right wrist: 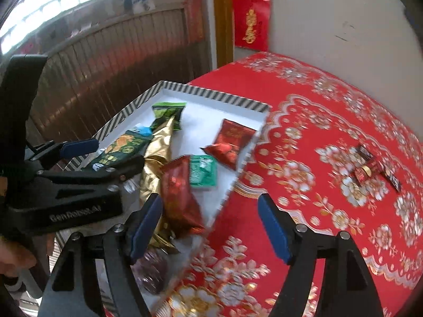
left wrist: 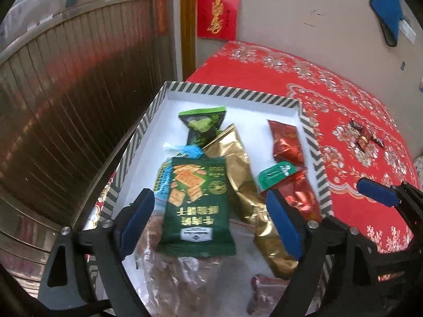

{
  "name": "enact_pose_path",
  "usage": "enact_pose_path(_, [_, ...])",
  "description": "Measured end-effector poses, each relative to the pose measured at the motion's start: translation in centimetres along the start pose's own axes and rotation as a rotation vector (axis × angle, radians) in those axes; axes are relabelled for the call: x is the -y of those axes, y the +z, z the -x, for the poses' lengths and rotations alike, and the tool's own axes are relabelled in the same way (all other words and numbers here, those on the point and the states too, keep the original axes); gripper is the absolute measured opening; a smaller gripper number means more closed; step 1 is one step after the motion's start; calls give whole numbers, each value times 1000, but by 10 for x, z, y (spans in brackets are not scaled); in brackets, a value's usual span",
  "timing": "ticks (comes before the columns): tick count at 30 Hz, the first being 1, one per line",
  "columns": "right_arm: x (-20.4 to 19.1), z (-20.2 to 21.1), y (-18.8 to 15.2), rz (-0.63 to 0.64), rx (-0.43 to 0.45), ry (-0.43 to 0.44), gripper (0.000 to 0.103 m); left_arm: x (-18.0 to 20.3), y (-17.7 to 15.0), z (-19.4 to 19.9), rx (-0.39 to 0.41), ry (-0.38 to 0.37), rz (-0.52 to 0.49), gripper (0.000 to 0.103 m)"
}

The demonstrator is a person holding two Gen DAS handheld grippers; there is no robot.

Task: Organize snacks
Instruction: 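Carry the green packet and red date candy into the white box and open both tools, then move both tools back toward the Nescafe stick and red candy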

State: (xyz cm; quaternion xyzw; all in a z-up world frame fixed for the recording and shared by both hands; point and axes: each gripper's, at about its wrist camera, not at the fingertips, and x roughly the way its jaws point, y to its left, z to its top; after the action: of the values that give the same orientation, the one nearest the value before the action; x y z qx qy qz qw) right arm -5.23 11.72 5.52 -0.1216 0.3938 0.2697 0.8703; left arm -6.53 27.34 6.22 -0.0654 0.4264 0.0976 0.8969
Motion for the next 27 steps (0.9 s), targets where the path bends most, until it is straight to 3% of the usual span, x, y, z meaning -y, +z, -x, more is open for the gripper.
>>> enact_pose_path(6, [51,19,-13,-68,7,-76,75,32,5,19,34,-59,-67,87])
enact_pose_path(12, [120,38,-28,-164,2,-176,75,89,12,26,41,-135,-176,87])
enact_pose_path(27, [261,45,-39,-304,-61,-295,75,245,32,-14,-26,-285,-388,87])
